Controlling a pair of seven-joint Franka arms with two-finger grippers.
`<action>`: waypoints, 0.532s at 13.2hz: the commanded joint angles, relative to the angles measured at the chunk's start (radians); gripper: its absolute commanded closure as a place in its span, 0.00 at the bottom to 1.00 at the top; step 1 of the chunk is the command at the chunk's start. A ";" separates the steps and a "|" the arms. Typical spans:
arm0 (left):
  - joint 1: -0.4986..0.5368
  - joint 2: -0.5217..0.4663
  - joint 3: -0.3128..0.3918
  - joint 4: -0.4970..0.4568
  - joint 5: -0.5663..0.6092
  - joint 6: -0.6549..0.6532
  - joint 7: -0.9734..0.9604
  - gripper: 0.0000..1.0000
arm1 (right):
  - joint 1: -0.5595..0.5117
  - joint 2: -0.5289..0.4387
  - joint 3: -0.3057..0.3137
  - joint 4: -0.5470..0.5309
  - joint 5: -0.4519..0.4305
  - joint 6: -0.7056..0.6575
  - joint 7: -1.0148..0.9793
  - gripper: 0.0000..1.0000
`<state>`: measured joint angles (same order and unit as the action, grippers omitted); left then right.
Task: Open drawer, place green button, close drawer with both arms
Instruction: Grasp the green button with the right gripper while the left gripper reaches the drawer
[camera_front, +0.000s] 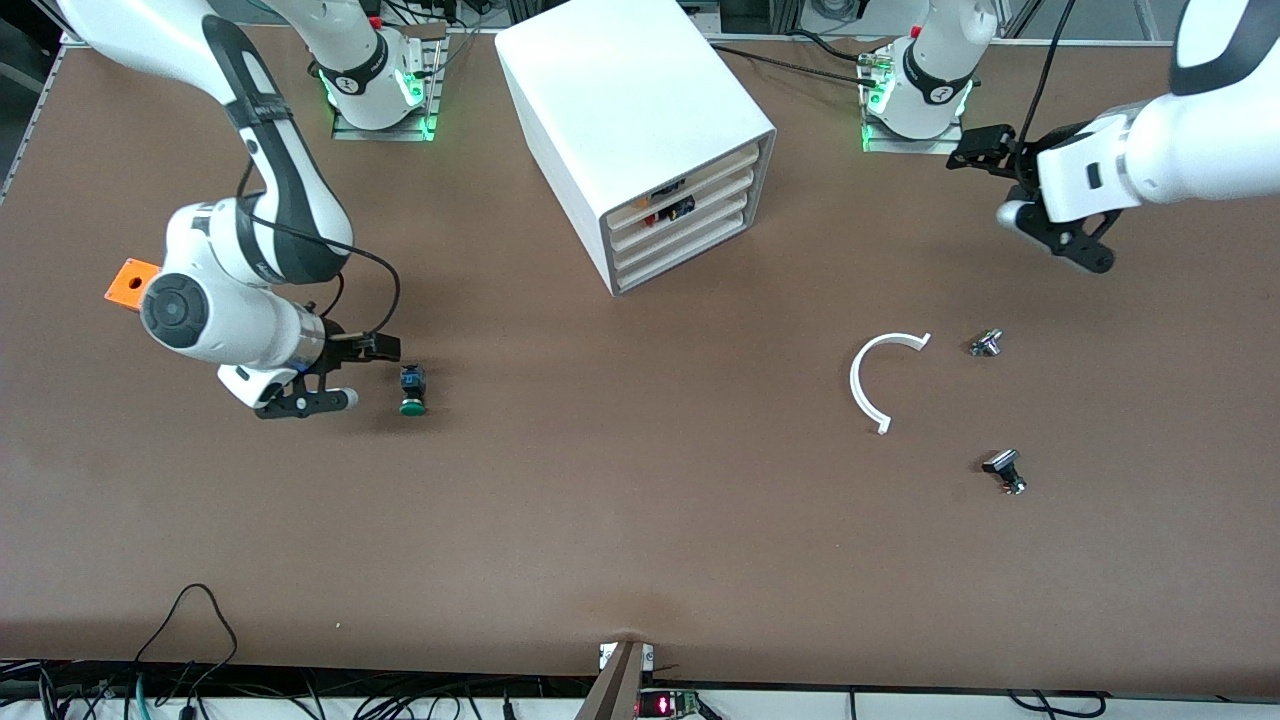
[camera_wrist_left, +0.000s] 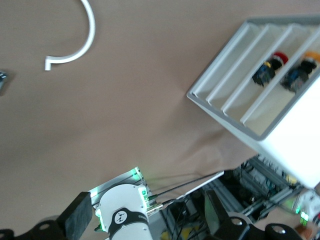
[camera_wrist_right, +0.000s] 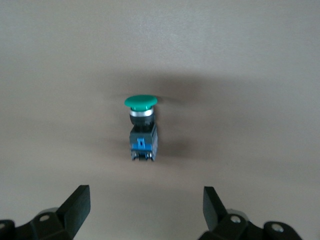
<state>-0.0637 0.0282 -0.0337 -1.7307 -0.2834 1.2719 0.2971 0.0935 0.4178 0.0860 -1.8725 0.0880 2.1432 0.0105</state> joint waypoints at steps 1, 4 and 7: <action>0.005 0.090 -0.009 -0.001 -0.074 0.038 0.149 0.01 | 0.008 0.039 -0.003 -0.057 0.007 0.137 -0.027 0.00; 0.004 0.154 -0.017 -0.041 -0.201 0.127 0.194 0.01 | 0.018 0.082 -0.003 -0.071 0.009 0.222 -0.020 0.00; 0.004 0.168 -0.070 -0.142 -0.308 0.289 0.206 0.01 | 0.055 0.114 -0.003 -0.071 0.013 0.262 -0.008 0.00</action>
<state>-0.0637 0.2093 -0.0687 -1.8080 -0.5318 1.4814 0.4776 0.1242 0.5267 0.0865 -1.9342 0.0880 2.3773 0.0014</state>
